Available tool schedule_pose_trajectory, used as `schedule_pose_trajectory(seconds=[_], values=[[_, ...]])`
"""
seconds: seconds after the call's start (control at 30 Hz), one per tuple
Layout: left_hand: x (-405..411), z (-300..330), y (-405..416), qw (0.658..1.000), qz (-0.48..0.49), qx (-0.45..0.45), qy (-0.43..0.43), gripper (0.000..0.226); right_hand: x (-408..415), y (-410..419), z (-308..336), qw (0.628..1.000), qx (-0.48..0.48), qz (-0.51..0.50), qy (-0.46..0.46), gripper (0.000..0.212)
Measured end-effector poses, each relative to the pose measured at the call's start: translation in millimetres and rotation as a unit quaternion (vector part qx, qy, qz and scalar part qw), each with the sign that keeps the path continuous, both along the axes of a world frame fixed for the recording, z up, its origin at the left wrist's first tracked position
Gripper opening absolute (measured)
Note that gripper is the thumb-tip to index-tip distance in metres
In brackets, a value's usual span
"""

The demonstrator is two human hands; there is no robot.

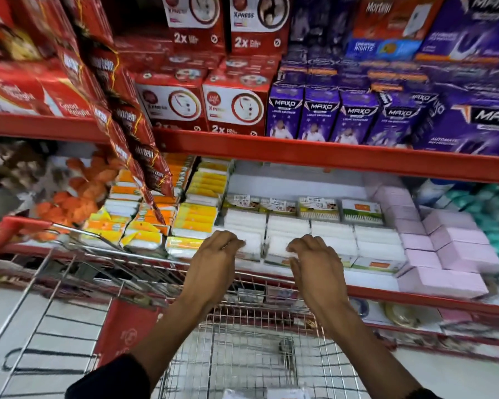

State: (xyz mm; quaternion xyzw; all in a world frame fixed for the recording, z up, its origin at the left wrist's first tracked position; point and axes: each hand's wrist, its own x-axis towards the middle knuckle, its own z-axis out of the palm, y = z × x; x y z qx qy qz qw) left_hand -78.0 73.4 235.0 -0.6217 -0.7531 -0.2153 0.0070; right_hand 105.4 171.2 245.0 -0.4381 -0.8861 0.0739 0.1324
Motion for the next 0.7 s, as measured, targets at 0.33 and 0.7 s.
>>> schedule_pose_trajectory(seconds=[0.33,0.7], values=[[1.1,-33.7,17.5,0.998,0.002,-0.058,-0.004,0.046,-13.2,12.6,-38.6,0.998,-0.043,0.003,-0.046,0.040],[0.1,-46.8,23.4,0.997,0.014,-0.076,0.003,0.053,-17.1,15.5,-48.6,0.998,-0.055,0.004,-0.035,0.042]])
